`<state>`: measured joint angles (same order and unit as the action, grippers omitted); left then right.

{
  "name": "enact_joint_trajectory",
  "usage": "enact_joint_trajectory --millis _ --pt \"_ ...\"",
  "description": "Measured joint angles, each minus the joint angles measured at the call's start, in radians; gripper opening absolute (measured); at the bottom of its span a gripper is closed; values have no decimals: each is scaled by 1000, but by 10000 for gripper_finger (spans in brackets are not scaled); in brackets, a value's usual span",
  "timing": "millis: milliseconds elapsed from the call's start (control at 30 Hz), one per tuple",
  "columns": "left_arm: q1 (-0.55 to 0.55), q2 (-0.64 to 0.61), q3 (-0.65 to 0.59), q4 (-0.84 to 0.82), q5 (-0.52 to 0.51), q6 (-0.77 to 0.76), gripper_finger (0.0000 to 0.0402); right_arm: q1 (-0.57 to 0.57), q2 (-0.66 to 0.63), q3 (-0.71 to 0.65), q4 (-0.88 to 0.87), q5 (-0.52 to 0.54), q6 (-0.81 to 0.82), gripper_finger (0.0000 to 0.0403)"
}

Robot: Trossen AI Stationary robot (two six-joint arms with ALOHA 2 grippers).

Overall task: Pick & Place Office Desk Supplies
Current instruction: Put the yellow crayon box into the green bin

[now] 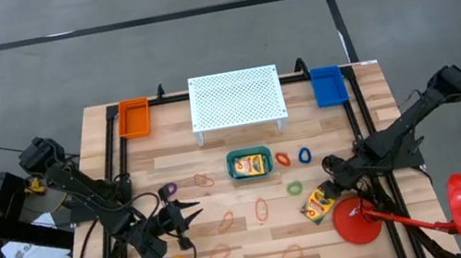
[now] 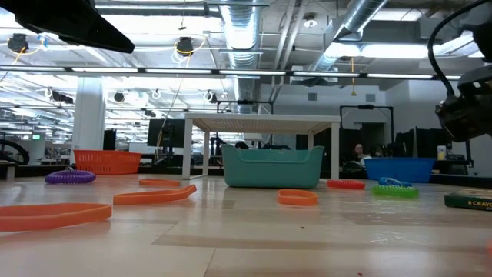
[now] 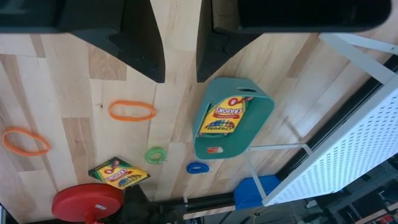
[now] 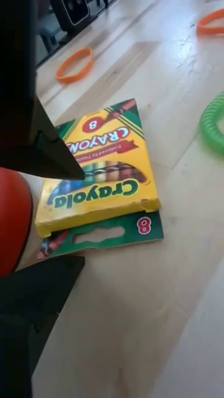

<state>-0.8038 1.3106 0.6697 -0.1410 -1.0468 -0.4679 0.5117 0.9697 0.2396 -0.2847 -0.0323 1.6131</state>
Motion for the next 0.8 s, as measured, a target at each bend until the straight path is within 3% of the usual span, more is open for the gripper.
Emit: enact_joint_trajectory --millis 333,800 --pt "0 0 0 0 0 0 85 0 1 -1 -2 -8 -4 200" --pt "0 0 0 0 0 0 85 -1 2 -3 -18 -4 -24 109"
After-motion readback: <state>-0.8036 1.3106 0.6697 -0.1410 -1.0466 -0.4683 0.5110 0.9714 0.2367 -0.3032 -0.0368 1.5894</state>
